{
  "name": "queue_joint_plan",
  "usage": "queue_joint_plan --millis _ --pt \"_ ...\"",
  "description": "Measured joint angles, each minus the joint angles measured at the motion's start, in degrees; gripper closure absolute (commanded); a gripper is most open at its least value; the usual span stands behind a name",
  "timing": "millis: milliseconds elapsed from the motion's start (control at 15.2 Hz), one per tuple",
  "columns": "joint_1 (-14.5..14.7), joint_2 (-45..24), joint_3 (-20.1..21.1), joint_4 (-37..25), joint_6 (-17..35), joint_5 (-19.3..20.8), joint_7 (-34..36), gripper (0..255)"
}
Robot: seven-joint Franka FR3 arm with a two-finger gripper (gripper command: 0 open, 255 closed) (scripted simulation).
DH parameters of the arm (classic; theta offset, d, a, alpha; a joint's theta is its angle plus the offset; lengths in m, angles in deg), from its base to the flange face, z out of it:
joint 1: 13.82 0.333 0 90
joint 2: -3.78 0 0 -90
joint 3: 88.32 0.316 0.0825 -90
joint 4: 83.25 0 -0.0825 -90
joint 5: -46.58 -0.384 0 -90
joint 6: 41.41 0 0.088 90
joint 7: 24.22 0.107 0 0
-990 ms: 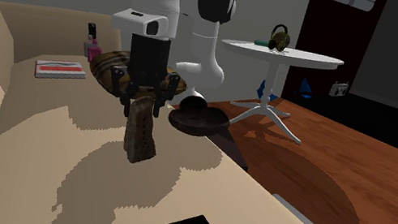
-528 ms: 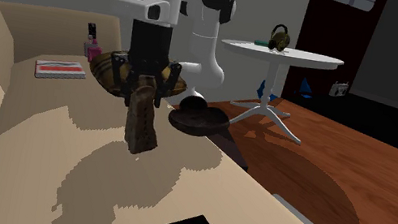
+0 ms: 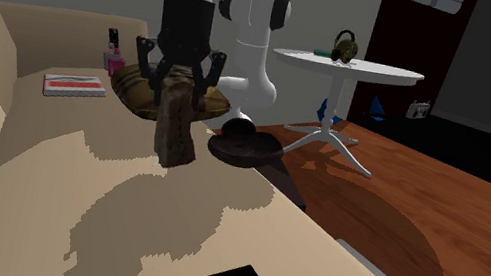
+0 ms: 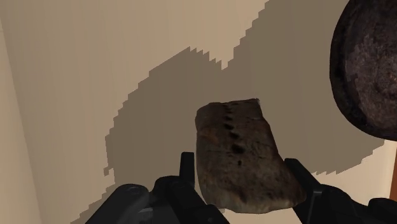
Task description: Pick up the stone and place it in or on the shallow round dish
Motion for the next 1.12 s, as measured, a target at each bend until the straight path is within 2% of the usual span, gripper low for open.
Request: queue_joint_plan --millis 792,1056,1122 --pt "-1.4 -4.2 -0.3 -15.2 -11.1 -1.7 -1.2 255" --pt "-2.6 -6.9 -0.6 -22.3 -15.7 -2.8 -2.1 255" --pt "-1.9 -5.8 -0.4 -21.4 -15.9 -2.3 -1.5 255"
